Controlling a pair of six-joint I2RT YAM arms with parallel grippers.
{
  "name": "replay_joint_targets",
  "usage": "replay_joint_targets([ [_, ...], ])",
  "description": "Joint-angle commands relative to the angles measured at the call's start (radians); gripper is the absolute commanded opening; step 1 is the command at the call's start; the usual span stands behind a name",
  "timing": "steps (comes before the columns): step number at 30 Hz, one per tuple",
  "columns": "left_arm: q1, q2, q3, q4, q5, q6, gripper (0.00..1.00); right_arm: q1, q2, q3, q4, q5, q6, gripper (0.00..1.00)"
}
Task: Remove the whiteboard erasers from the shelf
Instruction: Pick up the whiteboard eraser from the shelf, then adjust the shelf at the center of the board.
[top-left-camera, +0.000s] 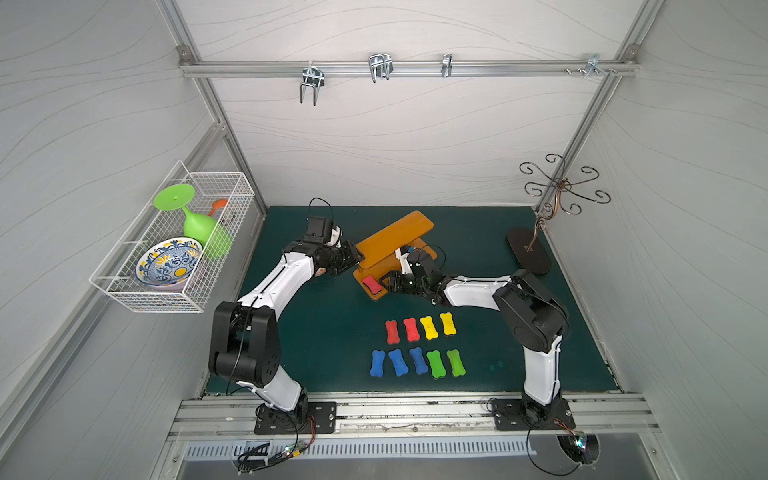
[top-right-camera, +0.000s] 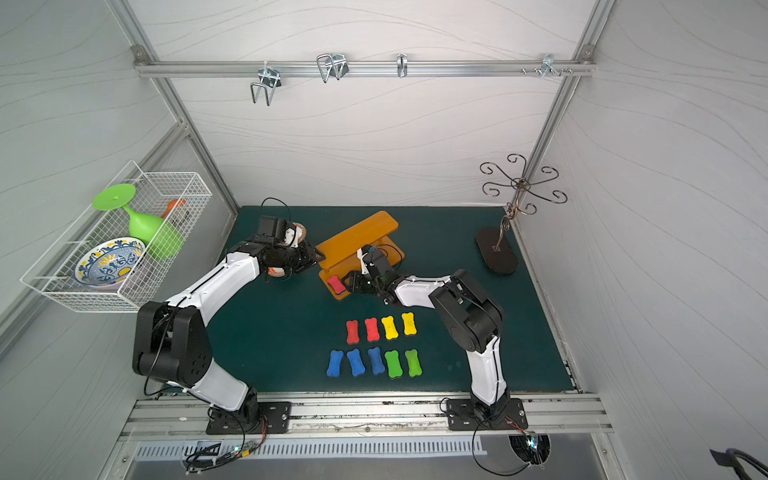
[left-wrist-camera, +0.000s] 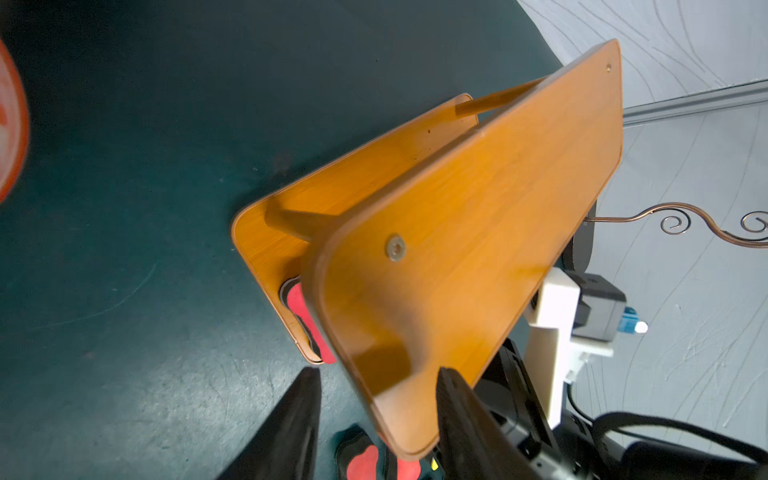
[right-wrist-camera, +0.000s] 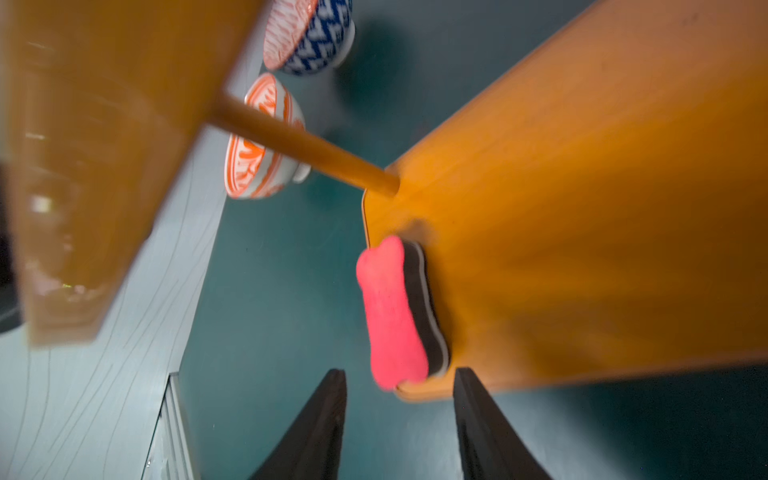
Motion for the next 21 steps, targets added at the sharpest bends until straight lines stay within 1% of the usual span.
replay_joint_targets([
  [1, -0.005, 0.025, 0.052, -0.022, -0.021, 0.019, 0.47, -0.002, 0.062, 0.051, 0.038, -0.024, -0.01, 0.46],
  [4, -0.005, 0.042, 0.08, -0.059, -0.027, 0.038, 0.46, 0.001, 0.096, 0.088, 0.019, -0.022, -0.031, 0.44],
  [8, -0.005, 0.036, 0.069, -0.069, -0.034, 0.045, 0.46, 0.002, 0.125, 0.103, 0.026, -0.027, -0.029, 0.45],
  [12, -0.005, -0.012, 0.058, -0.068, -0.067, 0.041, 0.46, 0.001, 0.121, 0.076, 0.082, -0.029, 0.017, 0.45],
  [16, 0.017, -0.096, 0.054, -0.056, -0.174, 0.041, 0.47, -0.007, 0.103, 0.042, 0.147, -0.017, 0.078, 0.45],
  [19, 0.024, -0.1, 0.027, -0.008, -0.184, 0.039, 0.53, -0.011, 0.094, 0.026, 0.187, 0.006, 0.126, 0.45],
  [21, 0.021, -0.077, 0.01, 0.028, -0.165, 0.033, 0.53, -0.011, 0.098, 0.027, 0.197, 0.024, 0.163, 0.47],
])
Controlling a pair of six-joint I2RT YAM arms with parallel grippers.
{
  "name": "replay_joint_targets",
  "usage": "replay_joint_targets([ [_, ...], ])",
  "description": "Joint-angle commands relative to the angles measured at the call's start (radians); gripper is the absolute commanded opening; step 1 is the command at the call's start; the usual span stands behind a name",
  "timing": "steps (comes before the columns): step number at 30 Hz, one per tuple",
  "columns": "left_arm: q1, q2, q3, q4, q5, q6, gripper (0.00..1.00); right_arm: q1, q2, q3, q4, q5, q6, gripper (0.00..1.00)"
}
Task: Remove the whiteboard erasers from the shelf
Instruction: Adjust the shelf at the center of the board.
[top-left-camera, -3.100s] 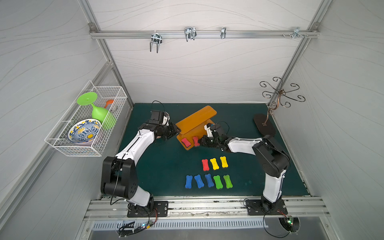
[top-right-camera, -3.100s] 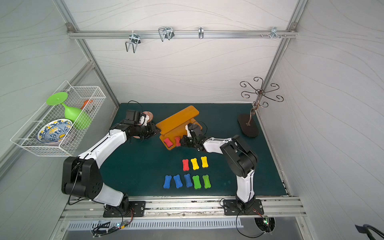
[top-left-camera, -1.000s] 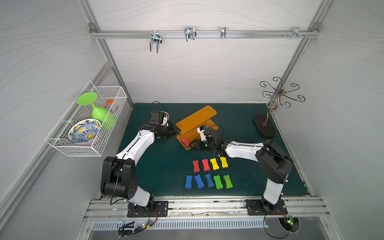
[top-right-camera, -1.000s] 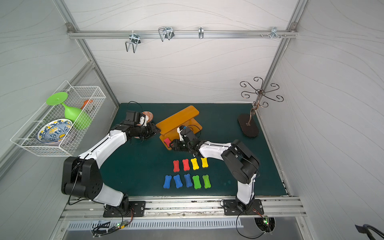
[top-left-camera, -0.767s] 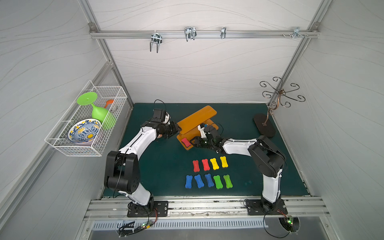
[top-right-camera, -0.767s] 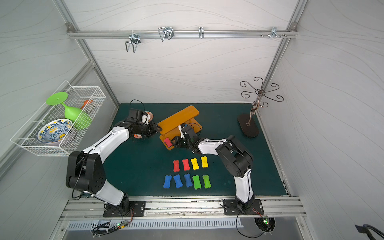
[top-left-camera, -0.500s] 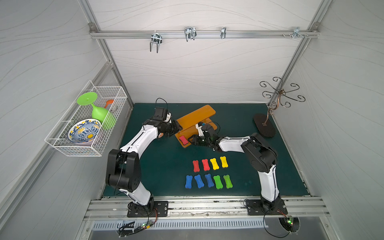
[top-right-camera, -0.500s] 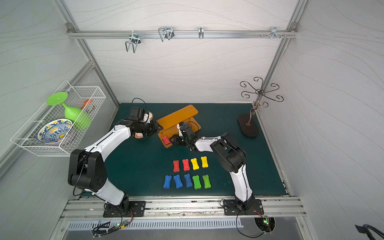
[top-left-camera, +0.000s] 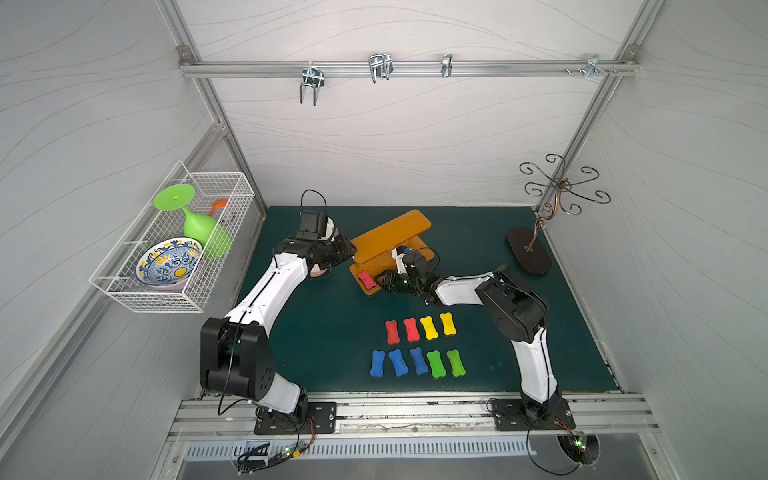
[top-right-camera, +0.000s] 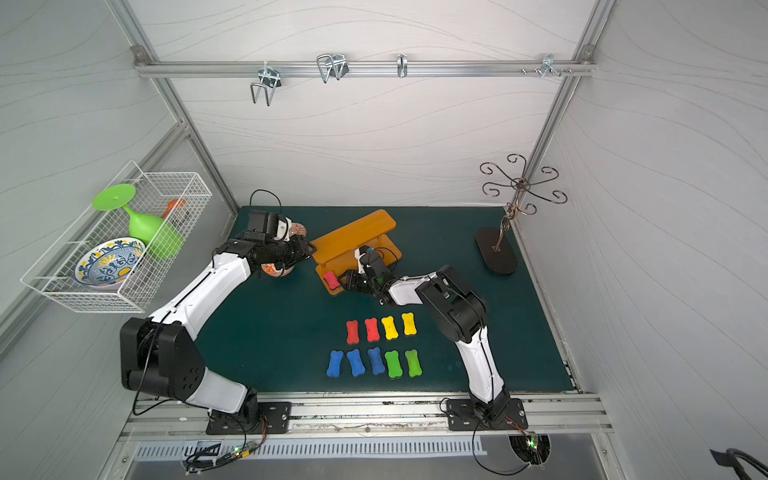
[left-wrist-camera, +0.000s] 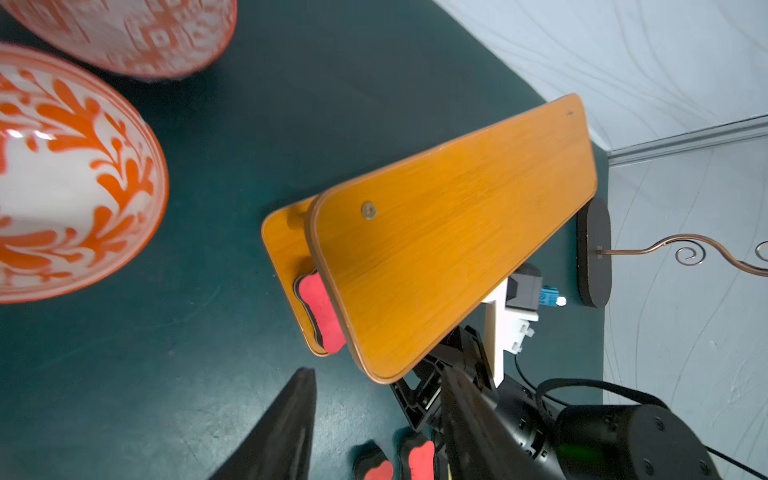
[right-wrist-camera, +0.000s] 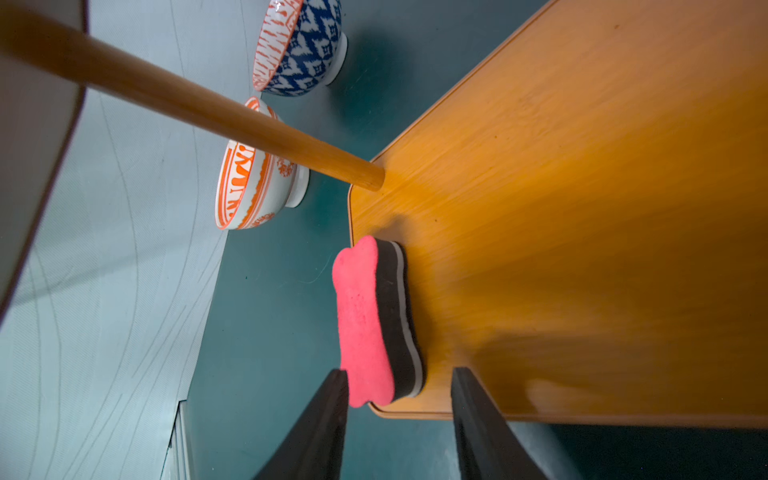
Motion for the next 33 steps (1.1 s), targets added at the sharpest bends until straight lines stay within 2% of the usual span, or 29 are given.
replay_joint_targets([
  [1, 0.001, 0.037, -0.025, 0.063, -0.019, 0.008, 0.53, -0.006, -0.011, -0.007, 0.071, 0.034, 0.089, 0.47],
  [8, -0.012, 0.096, -0.007, 0.065, 0.018, 0.017, 0.49, 0.009, 0.032, 0.057, 0.032, 0.065, 0.08, 0.48],
  [24, -0.019, 0.158, 0.005, 0.049, 0.064, 0.012, 0.38, 0.043, 0.142, 0.142, -0.039, 0.045, 0.008, 0.5],
  [30, -0.019, 0.151, 0.001, 0.043, 0.058, 0.015, 0.37, 0.062, 0.134, 0.129, -0.071, 0.06, -0.043, 0.44],
  [33, -0.019, 0.149, 0.001, 0.042, 0.057, 0.014, 0.37, 0.061, 0.121, 0.11, -0.08, 0.076, -0.064, 0.35],
])
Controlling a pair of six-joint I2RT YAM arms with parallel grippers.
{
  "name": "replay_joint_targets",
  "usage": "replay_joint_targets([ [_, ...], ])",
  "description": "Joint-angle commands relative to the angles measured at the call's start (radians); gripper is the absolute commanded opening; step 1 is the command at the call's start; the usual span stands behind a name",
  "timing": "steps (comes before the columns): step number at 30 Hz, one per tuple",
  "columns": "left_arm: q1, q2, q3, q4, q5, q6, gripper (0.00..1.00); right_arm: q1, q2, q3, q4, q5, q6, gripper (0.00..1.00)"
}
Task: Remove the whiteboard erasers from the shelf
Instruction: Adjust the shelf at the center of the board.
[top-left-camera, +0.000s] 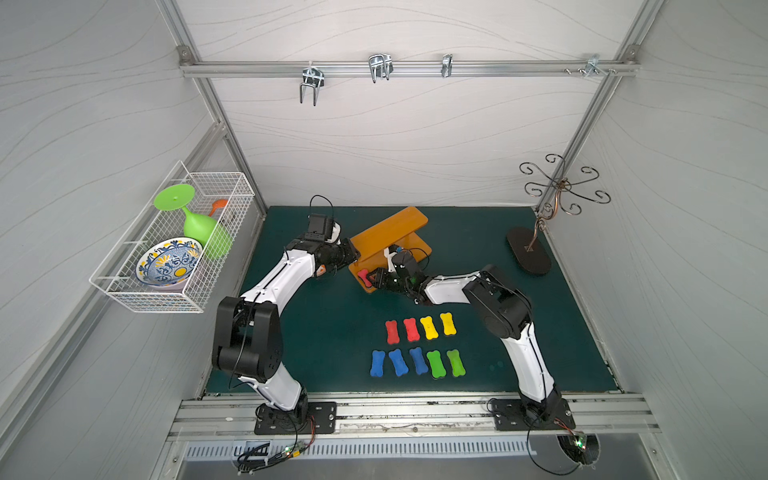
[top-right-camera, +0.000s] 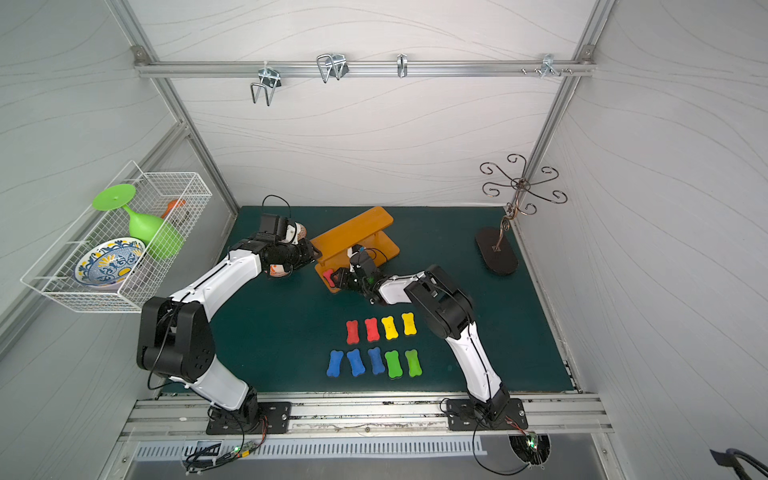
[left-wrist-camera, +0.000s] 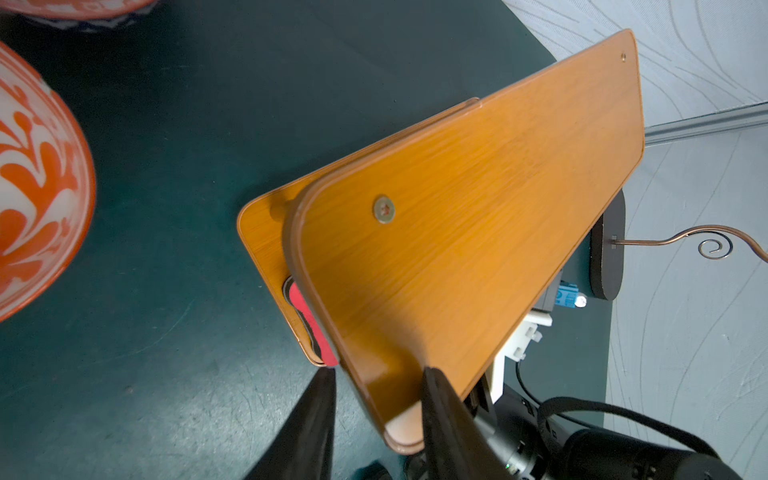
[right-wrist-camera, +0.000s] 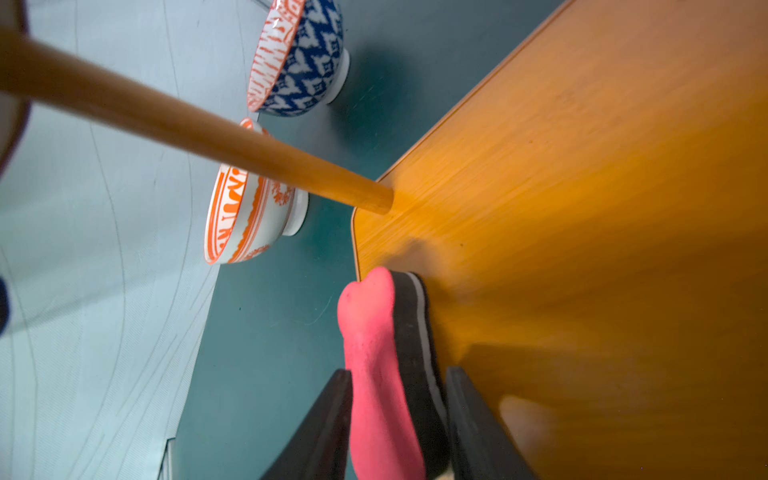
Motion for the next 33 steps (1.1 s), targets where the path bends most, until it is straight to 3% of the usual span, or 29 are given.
replay_joint_targets([
  [1, -0.005, 0.02, 0.016, -0.019, -0.002, 0.011, 0.37, 0.013, 0.012, -0.024, -0.079, 0.02, -0.064, 0.32],
  [8, -0.005, 0.002, 0.011, -0.035, -0.012, 0.007, 0.38, 0.033, -0.008, 0.002, -0.147, 0.034, -0.113, 0.0],
  [18, -0.003, -0.149, -0.023, -0.073, -0.039, -0.026, 0.39, 0.075, -0.186, -0.1, -0.134, 0.122, 0.011, 0.0],
  [23, -0.003, -0.237, -0.066, -0.068, -0.074, -0.023, 0.41, 0.129, -0.348, -0.25, -0.096, 0.258, 0.118, 0.0],
  [29, -0.003, -0.298, -0.137, -0.055, -0.076, -0.025, 0.41, 0.228, -0.54, -0.404, -0.199, 0.441, 0.18, 0.0],
  [33, -0.003, -0.317, -0.175, -0.042, -0.074, -0.023, 0.41, 0.296, -0.584, -0.462, -0.245, 0.48, 0.205, 0.0],
])
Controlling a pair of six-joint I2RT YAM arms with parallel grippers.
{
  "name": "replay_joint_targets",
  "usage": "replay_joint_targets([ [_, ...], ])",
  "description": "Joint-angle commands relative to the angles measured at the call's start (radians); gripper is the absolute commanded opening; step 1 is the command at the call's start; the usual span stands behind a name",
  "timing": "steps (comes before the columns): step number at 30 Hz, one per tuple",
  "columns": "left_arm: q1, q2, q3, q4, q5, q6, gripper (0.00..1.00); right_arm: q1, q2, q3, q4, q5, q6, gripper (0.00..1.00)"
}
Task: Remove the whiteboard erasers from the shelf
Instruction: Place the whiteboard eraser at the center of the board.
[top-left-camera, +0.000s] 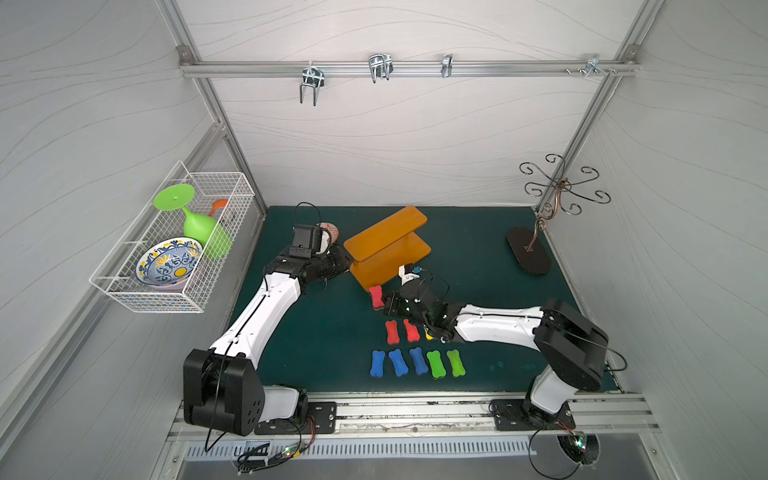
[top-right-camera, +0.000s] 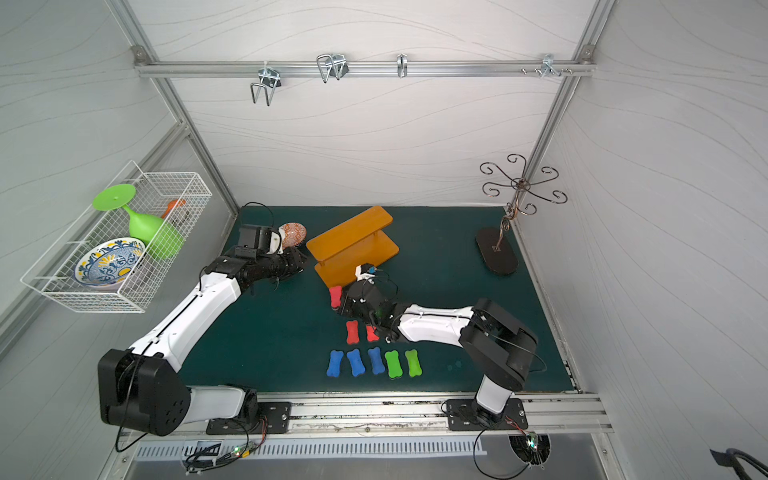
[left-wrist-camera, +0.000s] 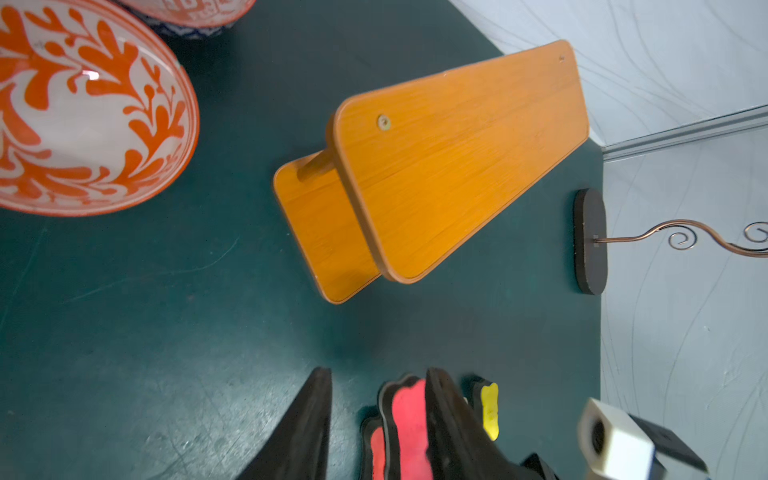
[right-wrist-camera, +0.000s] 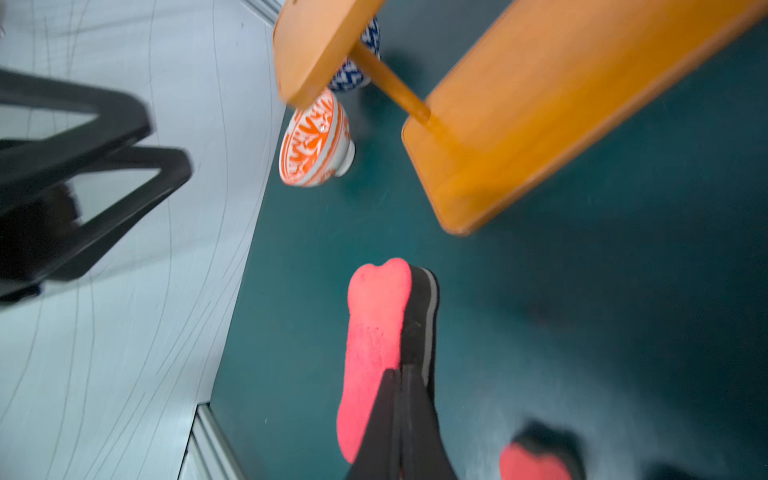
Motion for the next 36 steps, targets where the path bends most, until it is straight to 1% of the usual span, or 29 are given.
replay_joint_targets([
  [1, -0.001, -0.02, -0.021, 0.032, -0.008, 0.006, 0.41, 0.049, -0.009, -0.039, -0.088, 0.084, 0.044, 0.0],
  [5, 0.003, -0.006, -0.034, 0.039, -0.001, 0.019, 0.41, 0.077, 0.019, -0.043, -0.108, 0.072, 0.048, 0.0],
  [17, 0.055, 0.014, -0.041, 0.063, 0.055, 0.02, 0.41, 0.101, 0.116, 0.011, -0.144, 0.027, 0.099, 0.0],
  [29, 0.065, 0.012, -0.052, 0.065, 0.064, 0.023, 0.41, 0.122, 0.103, 0.036, -0.16, 0.067, 0.073, 0.0],
  [36, 0.072, 0.014, -0.056, 0.066, 0.07, 0.022, 0.41, 0.136, 0.132, 0.054, -0.231, 0.052, 0.112, 0.0],
])
